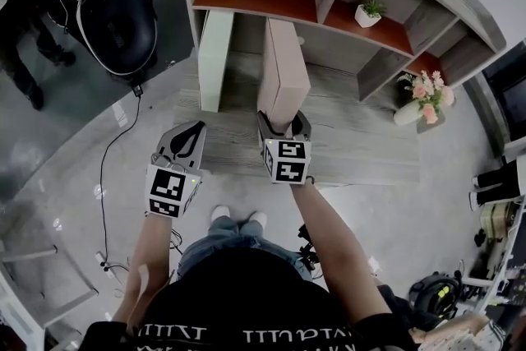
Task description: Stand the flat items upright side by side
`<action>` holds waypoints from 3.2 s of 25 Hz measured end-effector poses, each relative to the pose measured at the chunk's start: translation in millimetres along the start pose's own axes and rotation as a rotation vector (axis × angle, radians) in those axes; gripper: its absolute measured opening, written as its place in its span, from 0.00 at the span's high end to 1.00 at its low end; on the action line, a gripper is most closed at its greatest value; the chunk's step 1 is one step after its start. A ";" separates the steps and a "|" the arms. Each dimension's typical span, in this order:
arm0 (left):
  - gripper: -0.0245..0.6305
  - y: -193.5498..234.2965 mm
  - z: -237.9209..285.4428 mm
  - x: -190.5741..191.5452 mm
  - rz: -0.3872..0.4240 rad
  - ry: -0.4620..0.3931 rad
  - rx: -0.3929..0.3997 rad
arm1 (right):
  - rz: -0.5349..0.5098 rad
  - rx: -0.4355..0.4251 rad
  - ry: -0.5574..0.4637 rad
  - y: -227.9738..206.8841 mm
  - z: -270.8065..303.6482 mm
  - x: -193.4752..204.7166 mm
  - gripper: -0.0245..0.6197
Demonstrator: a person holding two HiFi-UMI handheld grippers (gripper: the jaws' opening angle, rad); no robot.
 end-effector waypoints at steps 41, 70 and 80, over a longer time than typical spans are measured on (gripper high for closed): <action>0.94 55.6 2.4 15.5 -0.037 0.052 -0.140 | -0.086 -0.416 0.467 19.6 148.7 -48.7 0.45; 0.94 52.0 14.2 -12.4 -0.043 -0.052 -0.149 | -0.091 -0.503 0.378 -13.2 86.7 -94.4 0.44; 0.94 52.6 20.1 -24.0 -0.034 -0.097 -0.112 | -0.086 -0.415 0.157 -23.8 26.8 -128.9 0.93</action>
Point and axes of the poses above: the fingertips, and each gripper's own axes: z forward along the fingers, y to its left, x out of its underside, the point moved 10 cm from there along -z, backward along the fingers, and after that the axes turned 13 degrees about -x, right-handed, at the moved point
